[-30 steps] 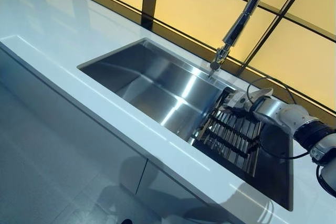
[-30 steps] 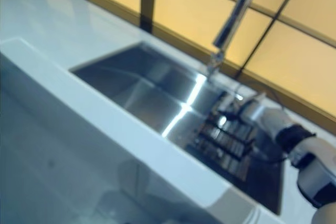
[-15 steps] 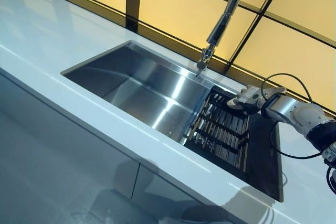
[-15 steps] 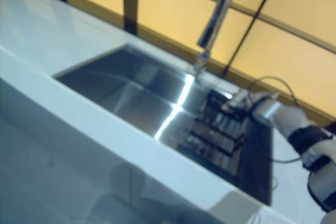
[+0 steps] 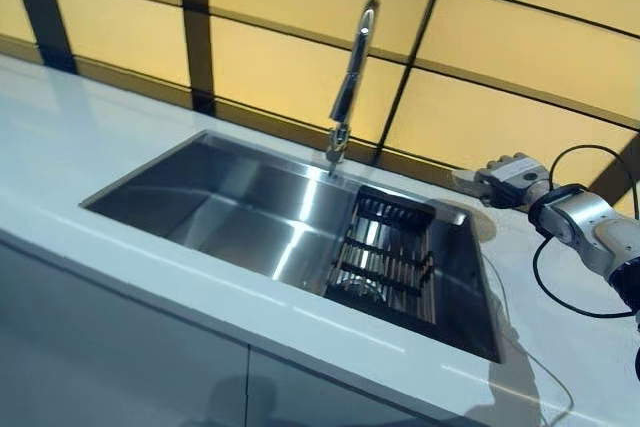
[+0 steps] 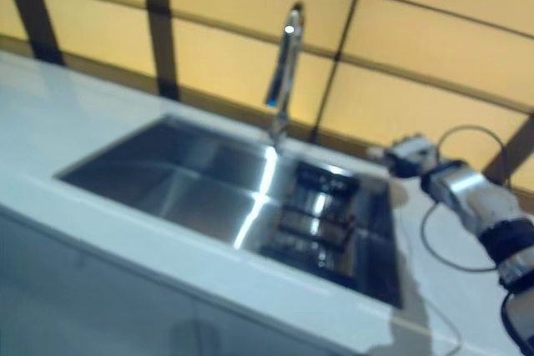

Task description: Take plates into dishwasher

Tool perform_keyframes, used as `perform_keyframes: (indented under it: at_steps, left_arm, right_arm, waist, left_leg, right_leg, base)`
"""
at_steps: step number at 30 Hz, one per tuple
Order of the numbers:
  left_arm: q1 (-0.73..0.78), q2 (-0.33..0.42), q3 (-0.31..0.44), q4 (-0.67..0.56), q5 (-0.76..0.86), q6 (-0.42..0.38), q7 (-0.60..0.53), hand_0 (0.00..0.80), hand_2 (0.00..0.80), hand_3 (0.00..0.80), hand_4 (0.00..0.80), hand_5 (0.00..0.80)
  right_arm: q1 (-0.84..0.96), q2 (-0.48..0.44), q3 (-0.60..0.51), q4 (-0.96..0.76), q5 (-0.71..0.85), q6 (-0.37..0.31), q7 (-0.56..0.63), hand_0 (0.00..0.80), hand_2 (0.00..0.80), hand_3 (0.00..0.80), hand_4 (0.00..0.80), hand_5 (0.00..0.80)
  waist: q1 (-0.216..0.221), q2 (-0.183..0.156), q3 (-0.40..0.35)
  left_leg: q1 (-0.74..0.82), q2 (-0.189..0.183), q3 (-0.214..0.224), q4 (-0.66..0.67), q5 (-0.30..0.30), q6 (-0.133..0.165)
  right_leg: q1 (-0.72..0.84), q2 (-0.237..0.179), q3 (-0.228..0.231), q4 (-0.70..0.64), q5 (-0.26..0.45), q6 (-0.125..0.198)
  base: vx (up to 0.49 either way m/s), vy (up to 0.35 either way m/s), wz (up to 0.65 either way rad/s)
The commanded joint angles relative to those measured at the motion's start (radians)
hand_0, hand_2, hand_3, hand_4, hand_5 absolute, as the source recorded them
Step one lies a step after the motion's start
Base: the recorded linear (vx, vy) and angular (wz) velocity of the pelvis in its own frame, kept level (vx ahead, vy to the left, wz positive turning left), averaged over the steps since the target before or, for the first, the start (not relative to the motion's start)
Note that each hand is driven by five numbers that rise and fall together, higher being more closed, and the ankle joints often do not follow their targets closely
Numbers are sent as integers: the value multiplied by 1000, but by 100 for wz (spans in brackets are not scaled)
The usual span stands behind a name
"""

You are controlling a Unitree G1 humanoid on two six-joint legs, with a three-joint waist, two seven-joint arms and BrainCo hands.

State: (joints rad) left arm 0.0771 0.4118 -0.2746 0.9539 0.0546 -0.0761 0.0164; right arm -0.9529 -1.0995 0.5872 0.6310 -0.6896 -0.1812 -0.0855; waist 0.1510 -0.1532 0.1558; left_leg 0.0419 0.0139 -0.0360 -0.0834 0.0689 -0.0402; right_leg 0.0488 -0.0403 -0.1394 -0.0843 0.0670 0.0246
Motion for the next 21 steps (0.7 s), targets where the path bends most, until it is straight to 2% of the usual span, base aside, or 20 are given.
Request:
perform_keyframes:
  at_steps: [1,5,10,13,15,21]
  left_arm:
    - [-35,10,-2,45,-28,-28,8,0,0,0,0,0]
    - [-48,5,-5,60,-27,-29,15,0,0,0,0,0]
    - [-48,-4,-7,96,-2,-31,9,0,0,0,0,0]
    - [-41,-13,-2,122,9,-32,16,0,0,0,0,0]
    - [-38,-15,13,150,25,-35,22,0,0,0,0,0]
    - [-51,-7,26,193,23,-49,26,0,0,0,0,0]
  right_arm:
    - [-29,-90,-80,-35,130,69,-105,800,800,800,800,800]
    - [27,-96,-185,-71,328,52,-184,800,800,800,800,800]
    - [145,-55,-381,-154,587,29,-212,800,800,800,800,800]
    - [218,21,-502,-229,769,8,-194,800,800,800,800,800]
    - [276,86,-583,-309,891,10,-156,800,800,800,800,800]
    - [348,202,-664,-420,1100,-18,-112,800,800,800,800,800]
  waist:
    - [-16,-14,-34]
    - [-39,1,-32]
    - [-70,14,-34]
    - [-86,27,-27]
    - [-93,32,-24]
    - [-91,39,-45]
  left_leg:
    - [-5,-48,-22,39,-100,83]
    - [-4,-59,-20,57,-108,93]
    - [8,-77,-15,62,-120,87]
    - [31,-70,28,43,-118,82]
    - [45,-62,76,23,-112,82]
    - [27,-25,145,-1,-104,89]
  right_leg:
    - [-19,-75,17,60,25,117]
    - [-46,-94,50,94,49,133]
    - [-91,-109,74,93,131,152]
    - [-137,-114,31,109,172,164]
    - [-152,-130,-21,138,187,167]
    - [-107,-171,-71,190,139,144]
  base:
    - [-115,202,-32]
    - [-98,188,-26]
    - [-31,151,-40]
    - [-14,148,-54]
    - [-42,93,-57]
    - [-103,-9,-50]
